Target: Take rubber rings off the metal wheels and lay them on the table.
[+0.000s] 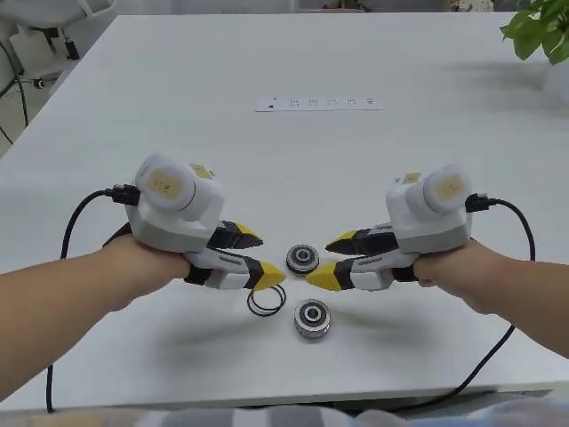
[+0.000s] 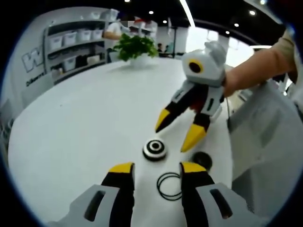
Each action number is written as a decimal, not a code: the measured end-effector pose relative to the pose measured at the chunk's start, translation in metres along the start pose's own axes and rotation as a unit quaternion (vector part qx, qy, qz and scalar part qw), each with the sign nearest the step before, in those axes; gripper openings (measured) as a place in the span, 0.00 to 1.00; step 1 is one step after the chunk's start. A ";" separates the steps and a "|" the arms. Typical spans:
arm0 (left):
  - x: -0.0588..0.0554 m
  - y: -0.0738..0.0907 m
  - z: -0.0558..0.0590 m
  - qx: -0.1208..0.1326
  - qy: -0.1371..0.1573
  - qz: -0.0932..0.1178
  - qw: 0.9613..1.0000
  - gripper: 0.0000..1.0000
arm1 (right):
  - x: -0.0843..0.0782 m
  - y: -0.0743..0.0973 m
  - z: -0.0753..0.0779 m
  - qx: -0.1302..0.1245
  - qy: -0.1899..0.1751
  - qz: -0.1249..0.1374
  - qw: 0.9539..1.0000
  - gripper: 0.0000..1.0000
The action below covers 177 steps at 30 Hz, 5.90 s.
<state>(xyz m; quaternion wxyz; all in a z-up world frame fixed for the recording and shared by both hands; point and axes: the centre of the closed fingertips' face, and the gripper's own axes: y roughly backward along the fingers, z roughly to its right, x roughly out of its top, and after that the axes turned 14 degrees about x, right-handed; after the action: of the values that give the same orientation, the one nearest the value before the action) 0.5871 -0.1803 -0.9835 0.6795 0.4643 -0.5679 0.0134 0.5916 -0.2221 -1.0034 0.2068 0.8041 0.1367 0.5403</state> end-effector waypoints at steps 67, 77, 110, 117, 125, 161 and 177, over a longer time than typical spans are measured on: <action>0.013 -0.044 0.007 0.015 -0.019 -0.004 1.000 0.14 | 0.001 -0.023 0.010 -0.016 0.021 -0.009 1.000 0.33; 0.012 -0.045 0.007 0.019 -0.014 -0.005 1.000 0.14 | -0.001 -0.016 0.012 -0.025 0.026 -0.006 0.999 0.24; 0.011 -0.045 0.006 0.025 -0.012 -0.004 1.000 0.14 | -0.010 -0.007 0.012 -0.022 0.015 -0.015 1.000 0.04; 0.011 -0.045 0.006 0.026 -0.014 -0.003 1.000 0.13 | -0.011 -0.005 0.014 -0.022 -0.003 -0.010 1.000 0.00; 0.011 -0.045 0.006 0.030 -0.013 -0.002 0.999 0.13 | -0.009 -0.002 0.014 -0.018 -0.061 0.021 0.998 0.00; 0.010 -0.044 0.007 0.044 -0.014 -0.005 0.999 0.12 | 0.007 0.003 0.008 -0.016 -0.169 0.103 0.980 0.00; 0.010 -0.045 0.007 0.043 -0.020 -0.009 0.999 0.12 | 0.009 0.000 0.008 -0.005 -0.151 0.098 0.984 0.00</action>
<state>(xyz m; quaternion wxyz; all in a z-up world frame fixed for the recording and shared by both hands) 0.6097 -0.2153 -1.0036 0.6472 0.4984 -0.5764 0.0226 0.6028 -0.2199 -0.9990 0.1747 0.8852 0.0216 0.4307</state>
